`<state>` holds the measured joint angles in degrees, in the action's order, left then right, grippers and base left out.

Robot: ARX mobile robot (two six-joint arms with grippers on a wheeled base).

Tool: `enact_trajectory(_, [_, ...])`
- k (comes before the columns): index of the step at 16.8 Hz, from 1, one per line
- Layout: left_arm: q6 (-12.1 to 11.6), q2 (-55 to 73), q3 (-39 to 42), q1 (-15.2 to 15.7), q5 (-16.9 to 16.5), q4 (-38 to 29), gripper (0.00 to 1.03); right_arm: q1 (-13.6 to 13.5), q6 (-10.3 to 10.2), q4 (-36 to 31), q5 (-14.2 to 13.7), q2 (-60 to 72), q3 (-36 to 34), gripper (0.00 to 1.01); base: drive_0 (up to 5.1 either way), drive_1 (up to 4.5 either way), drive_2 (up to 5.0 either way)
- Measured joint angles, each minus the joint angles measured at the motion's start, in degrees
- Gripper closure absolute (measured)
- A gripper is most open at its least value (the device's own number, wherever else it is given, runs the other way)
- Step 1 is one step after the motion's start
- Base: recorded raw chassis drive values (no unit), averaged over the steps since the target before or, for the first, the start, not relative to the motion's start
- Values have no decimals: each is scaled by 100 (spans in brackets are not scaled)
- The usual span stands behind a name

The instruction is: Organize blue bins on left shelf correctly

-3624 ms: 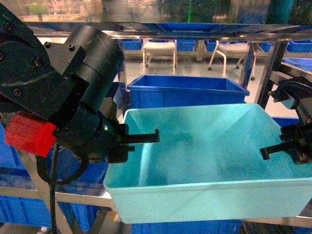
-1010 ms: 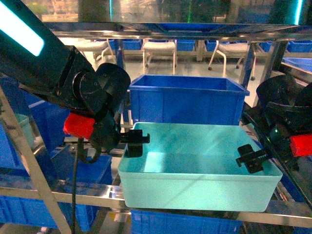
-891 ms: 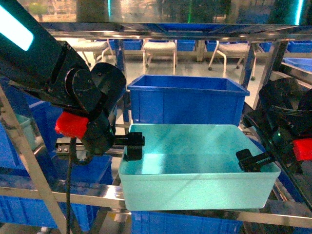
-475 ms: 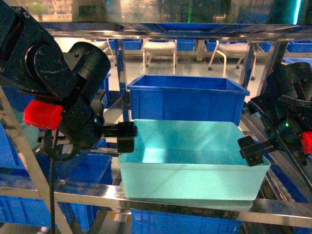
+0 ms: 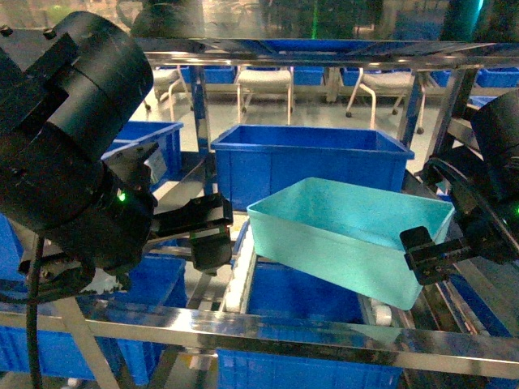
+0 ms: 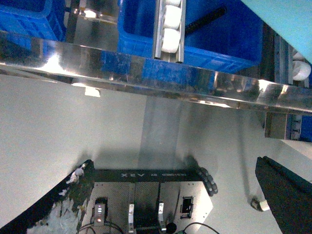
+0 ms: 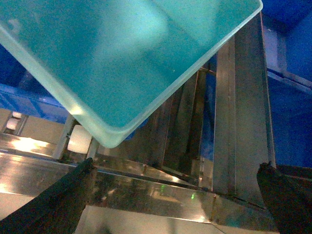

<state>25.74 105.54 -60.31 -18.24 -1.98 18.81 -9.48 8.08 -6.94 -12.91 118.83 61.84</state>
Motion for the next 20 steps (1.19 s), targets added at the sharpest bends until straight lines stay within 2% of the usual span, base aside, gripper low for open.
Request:
enact_trajectory(2, [111, -7, 177, 2, -17, 57, 5, -42, -140, 7, 214, -127, -96, 3, 0, 0, 0])
enact_trajectory(9, [238, -72, 208, -15, -131, 94, 5, -83, -435, -2, 577, -197, -170, 3, 0, 0, 0])
enact_trajectory(11, [258, -111, 216, -26, -140, 103, 5, -103, -516, 37, 590, -236, -188, 3, 0, 0, 0])
enact_trajectory(12, [308, -229, 267, -81, -186, 111, 5, -103, -647, -42, 697, -369, -341, 3, 0, 0, 0])
enact_trajectory(14, [422, -393, 365, -114, -232, 98, 5, -103, -785, -28, 796, -796, -627, 3, 0, 0, 0])
enact_trajectory(17, [396, -446, 542, -111, -74, 22, 5, -105, -693, 348, 892, -1091, -986, 3, 0, 0, 0])
enact_trajectory(20, [382, -448, 542, -114, -66, 7, 5, -105, -693, 330, 909, -1093, -984, 3, 0, 0, 0])
